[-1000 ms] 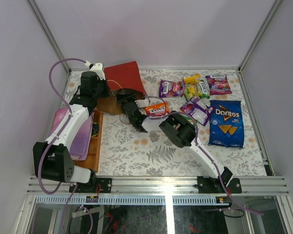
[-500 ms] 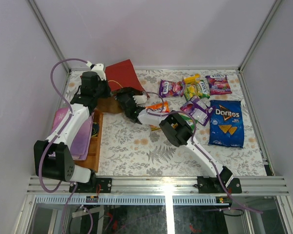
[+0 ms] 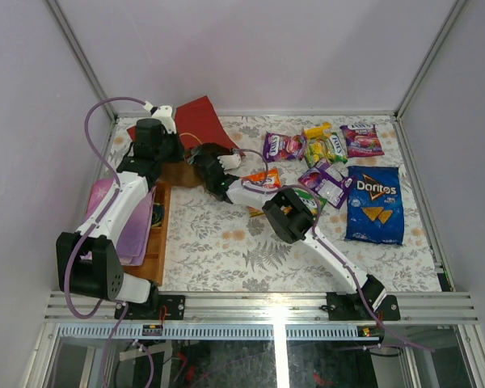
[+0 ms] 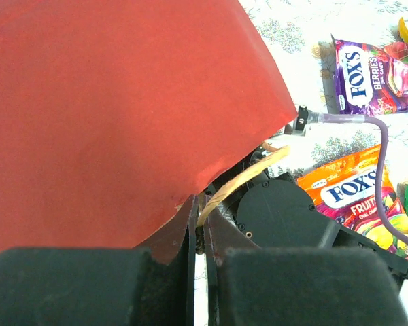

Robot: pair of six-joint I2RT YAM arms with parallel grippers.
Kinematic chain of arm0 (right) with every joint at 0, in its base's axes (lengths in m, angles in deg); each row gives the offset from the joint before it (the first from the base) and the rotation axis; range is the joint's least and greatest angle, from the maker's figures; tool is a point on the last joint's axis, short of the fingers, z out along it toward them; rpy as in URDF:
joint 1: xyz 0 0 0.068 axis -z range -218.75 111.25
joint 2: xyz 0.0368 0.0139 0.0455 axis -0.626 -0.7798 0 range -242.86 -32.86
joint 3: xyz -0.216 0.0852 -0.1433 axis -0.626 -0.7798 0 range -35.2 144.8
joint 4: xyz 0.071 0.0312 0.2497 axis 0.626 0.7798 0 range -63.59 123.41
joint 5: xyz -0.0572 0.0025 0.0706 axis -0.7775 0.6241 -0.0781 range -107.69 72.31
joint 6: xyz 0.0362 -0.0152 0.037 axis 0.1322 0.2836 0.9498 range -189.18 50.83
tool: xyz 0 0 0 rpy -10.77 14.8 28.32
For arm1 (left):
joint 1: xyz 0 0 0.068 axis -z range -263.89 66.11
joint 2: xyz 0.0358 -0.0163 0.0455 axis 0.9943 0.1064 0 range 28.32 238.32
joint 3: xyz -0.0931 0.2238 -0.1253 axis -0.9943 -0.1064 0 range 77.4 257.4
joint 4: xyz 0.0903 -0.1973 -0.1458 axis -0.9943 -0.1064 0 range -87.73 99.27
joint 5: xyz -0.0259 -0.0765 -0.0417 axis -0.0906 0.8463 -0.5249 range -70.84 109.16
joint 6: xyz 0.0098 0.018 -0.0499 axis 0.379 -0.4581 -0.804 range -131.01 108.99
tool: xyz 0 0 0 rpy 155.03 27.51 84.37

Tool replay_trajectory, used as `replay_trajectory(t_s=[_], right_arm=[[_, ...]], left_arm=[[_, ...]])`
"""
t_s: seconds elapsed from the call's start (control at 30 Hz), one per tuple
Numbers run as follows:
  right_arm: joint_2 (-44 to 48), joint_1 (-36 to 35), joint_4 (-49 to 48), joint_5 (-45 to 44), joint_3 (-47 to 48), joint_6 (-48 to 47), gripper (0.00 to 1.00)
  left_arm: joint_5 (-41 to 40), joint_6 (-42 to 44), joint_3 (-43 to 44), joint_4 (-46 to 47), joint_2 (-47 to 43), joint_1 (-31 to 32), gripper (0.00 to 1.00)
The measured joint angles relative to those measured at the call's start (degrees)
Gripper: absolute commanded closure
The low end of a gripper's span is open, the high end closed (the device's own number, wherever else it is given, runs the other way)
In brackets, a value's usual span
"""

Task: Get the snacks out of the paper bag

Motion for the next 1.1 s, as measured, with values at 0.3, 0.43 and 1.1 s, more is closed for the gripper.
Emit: replay_trajectory(t_s=[0.3, 0.43, 1.1], right_arm=[[-1.3, 0.7, -1.0, 2.5, 2.0, -2.5, 1.00], [-0.7, 0.7, -4.4, 2.8, -0.2, -7.1, 1.00], [44.1, -4.6, -28.9, 9.3, -61.9, -35.5, 1.00]], left_arm=[[0.1, 0.0, 0.0, 0.0, 0.7, 0.0, 0.97], [0.0, 0.0, 0.0, 0.0, 1.1, 0.0, 0.97], [-6.2, -0.7, 0.2, -0.4, 2.7, 0.0, 1.00]])
